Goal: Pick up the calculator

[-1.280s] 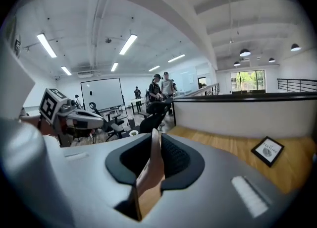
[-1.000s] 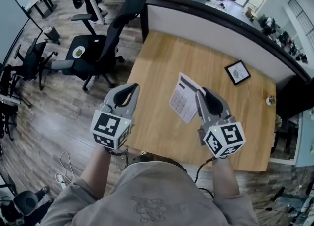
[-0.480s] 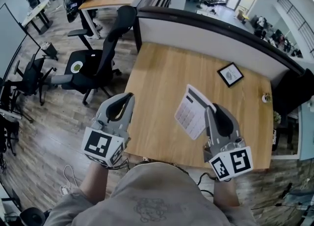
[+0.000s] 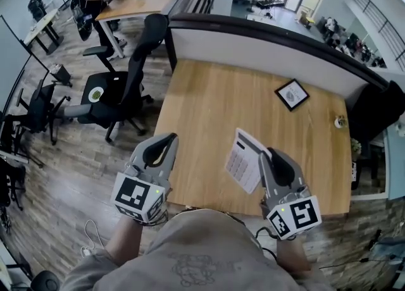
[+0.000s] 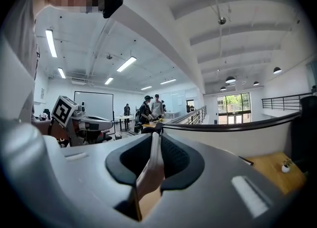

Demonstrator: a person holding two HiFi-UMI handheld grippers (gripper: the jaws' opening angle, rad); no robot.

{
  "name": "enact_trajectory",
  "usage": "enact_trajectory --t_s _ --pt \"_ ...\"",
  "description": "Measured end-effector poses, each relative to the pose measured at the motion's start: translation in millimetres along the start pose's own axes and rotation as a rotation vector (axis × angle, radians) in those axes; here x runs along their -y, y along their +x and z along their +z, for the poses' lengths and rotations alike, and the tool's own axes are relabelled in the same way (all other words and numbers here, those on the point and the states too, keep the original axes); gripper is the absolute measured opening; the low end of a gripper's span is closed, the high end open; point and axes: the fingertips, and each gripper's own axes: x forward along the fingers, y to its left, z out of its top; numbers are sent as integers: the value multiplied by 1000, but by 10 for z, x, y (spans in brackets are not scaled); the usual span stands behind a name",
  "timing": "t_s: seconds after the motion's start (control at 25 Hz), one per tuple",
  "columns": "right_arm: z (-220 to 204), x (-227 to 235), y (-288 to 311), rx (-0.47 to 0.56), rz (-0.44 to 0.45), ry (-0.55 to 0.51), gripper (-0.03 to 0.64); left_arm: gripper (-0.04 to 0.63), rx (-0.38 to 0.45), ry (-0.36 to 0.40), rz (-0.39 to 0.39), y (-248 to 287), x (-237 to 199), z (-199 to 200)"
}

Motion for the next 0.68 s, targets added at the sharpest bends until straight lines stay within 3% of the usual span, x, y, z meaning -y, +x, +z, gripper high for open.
enact_trajectory --t_s 0.16,0.68 --pt "58 30 119 -12 -9 -10 66 2 0 0 -7 82 -105 65" --pt "-11 118 -162 0 -30 -16 66 2 5 10 -14 22 144 19"
